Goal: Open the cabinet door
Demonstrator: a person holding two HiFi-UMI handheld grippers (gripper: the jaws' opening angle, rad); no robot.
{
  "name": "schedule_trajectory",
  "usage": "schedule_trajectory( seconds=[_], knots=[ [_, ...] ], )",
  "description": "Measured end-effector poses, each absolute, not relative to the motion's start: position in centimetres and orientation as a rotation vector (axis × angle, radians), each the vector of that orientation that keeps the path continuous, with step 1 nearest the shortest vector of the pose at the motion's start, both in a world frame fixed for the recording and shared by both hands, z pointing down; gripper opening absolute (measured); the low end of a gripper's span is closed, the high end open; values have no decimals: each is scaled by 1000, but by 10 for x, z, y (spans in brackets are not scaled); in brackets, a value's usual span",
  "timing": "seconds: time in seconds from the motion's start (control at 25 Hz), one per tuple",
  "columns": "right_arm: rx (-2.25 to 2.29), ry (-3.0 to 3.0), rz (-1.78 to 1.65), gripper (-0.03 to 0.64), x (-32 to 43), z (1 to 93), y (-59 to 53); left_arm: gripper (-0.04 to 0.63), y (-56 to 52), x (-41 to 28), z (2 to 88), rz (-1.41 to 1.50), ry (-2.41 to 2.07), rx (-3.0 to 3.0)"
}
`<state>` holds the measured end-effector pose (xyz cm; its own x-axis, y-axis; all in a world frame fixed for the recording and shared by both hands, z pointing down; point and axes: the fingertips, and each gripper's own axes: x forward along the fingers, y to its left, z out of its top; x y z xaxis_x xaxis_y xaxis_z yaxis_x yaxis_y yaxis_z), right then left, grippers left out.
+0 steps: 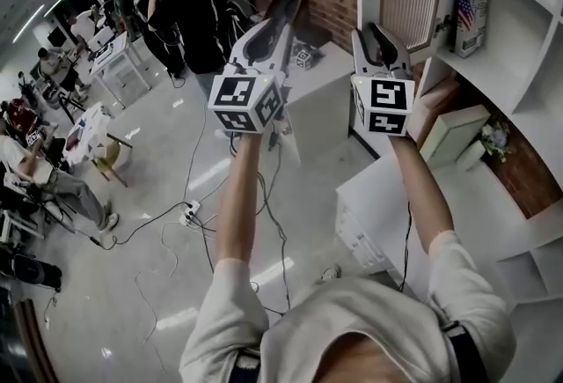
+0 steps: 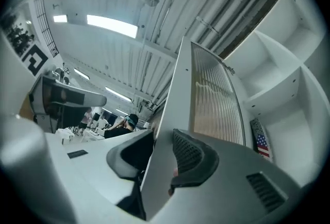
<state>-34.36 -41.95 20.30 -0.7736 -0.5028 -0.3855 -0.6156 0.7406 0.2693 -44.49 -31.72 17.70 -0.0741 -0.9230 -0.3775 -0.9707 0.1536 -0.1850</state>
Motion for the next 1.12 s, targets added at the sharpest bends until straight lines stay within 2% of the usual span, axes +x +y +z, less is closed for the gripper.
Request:
schedule_trajectory(
  seconds=[0.44, 0.68, 1.12],
  knots=[
    [-778, 2700, 620, 133, -323, 222, -406, 106, -353, -412, 251, 119, 2086, -1923],
    [-861, 2735, 572, 118, -278, 247, -429, 101, -378, -394, 300, 118, 2109, -2016],
    [-1252, 2708, 485, 14, -143, 313, -478, 44, -414, -316, 365, 64, 2017, -2209]
  ],
)
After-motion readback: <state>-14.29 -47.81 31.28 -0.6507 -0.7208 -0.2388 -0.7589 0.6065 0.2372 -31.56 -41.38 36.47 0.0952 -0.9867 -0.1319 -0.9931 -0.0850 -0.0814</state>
